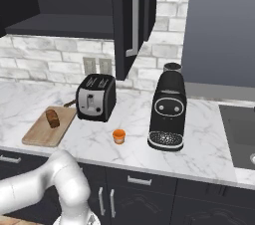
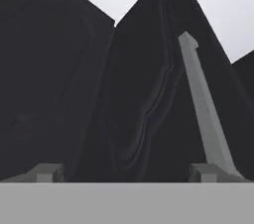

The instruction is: Pick the bread, place it on the cutting board, pick the jam, place it on the counter, and close the cabinet.

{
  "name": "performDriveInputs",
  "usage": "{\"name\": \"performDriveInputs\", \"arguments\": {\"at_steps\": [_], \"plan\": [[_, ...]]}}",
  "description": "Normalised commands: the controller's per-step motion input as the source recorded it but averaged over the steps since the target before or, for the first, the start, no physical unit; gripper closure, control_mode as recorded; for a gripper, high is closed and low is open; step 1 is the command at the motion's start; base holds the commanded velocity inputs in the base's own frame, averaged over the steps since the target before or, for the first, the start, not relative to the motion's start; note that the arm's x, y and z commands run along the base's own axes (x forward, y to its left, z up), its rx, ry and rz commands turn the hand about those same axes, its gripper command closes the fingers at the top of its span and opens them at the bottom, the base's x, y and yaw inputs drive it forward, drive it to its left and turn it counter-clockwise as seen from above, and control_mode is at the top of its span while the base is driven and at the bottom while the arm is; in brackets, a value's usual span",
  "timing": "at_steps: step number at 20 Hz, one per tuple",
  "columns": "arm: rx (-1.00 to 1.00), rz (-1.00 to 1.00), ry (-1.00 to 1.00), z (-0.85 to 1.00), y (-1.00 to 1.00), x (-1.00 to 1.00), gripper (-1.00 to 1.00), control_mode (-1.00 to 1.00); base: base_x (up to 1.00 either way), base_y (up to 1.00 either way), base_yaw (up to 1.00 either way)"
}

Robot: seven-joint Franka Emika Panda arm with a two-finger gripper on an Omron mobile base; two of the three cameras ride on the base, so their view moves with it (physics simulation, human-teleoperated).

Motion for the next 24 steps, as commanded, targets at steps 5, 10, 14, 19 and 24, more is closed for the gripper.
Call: {"name": "performDriveInputs", "arguments": {"at_steps": [5, 10, 14, 19, 24], "plan": [[0.09, -0.14, -0.01, 0.00, 0.00, 0.26, -1.00, -1.00, 0.00, 0.00, 0.00], [0.10, -0.10, 0.00, 0.01, -0.13, 0.16, -1.00, -1.00, 0.00, 0.00, 0.00], [0.08, -0.06, 0.00, 0.03, -0.23, 0.06, -1.00, -1.00, 0.00, 0.00, 0.00], [0.10, -0.05, 0.00, 0.08, -0.31, 0.00, -1.00, -1.00, 0.00, 0.00, 0.00], [0.11, -0.06, 0.00, 0.21, -0.46, 0.00, -1.00, -1.00, 0.00, 0.00, 0.00]]}}
